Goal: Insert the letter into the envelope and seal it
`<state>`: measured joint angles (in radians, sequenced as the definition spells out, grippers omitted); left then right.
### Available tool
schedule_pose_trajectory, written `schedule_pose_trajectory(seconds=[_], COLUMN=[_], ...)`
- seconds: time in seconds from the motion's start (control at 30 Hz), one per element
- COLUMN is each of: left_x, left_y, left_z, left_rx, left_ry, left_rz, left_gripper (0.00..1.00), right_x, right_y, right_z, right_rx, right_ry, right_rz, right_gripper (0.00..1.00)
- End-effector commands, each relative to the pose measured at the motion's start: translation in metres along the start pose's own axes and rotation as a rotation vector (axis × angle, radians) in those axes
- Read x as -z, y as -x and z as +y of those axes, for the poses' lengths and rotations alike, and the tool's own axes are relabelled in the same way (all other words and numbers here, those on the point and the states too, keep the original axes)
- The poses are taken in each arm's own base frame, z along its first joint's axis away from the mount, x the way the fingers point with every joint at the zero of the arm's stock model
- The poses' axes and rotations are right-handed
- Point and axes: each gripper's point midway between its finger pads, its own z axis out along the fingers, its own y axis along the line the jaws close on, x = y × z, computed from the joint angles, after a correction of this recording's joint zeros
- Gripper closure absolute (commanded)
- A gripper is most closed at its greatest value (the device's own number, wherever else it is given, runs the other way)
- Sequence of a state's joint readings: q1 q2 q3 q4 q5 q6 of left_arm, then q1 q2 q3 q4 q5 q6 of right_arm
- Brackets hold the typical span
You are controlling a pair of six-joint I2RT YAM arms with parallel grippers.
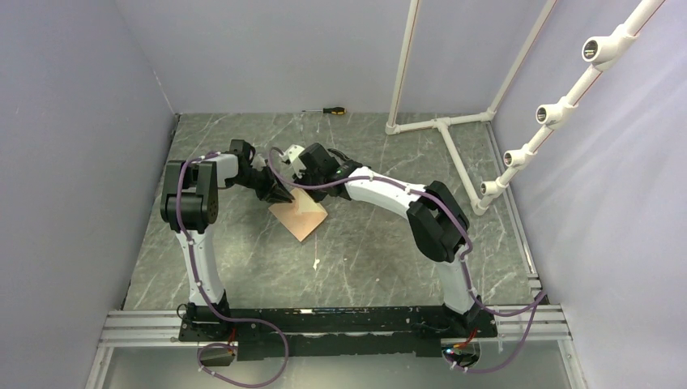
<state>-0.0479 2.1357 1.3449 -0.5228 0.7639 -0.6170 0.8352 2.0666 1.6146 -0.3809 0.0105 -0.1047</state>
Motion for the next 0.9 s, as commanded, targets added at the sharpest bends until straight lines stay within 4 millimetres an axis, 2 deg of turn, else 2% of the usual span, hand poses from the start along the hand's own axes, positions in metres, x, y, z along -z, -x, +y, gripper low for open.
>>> schedule_pose_trajectory(seconds=[0.0, 0.3, 0.43, 0.6, 0.67, 0.77, 0.87], left_x=[-0.018, -0.018, -0.019, -0.018, -0.019, -0.019, -0.019], left_y=[-0.006, -0.005, -0.005, -0.004, -0.005, -0.004, -0.005], left_z=[0.041, 0.042, 0.042, 0.041, 0.041, 0.042, 0.041], left_rx=[0.014, 0.01, 0.011, 0.009, 0.011, 0.011, 0.012], left_ry=[0.14, 0.143, 0.143, 0.141, 0.142, 0.143, 0.141], left_rz=[0.022, 0.022, 0.023, 0.022, 0.023, 0.022, 0.024], left_gripper=[0.76, 0.77, 0.77, 0.77, 0.77, 0.77, 0.77], right_x=[0.009, 0.001, 0.0, 0.001, 0.004, 0.011, 0.016], right_y=[0.045, 0.039, 0.036, 0.035, 0.036, 0.037, 0.032], right_z=[0.001, -0.003, -0.006, -0.007, -0.008, -0.011, -0.017], right_rx=[-0.007, -0.075, -0.112, -0.124, -0.125, -0.169, -0.197], right_ry=[0.03, 0.023, 0.024, 0.029, 0.026, 0.016, -0.002], right_rz=[-0.115, -0.093, -0.082, -0.075, -0.08, -0.09, -0.081], right_gripper=[0.86, 0.84, 0.79, 0.88, 0.84, 0.68, 0.62])
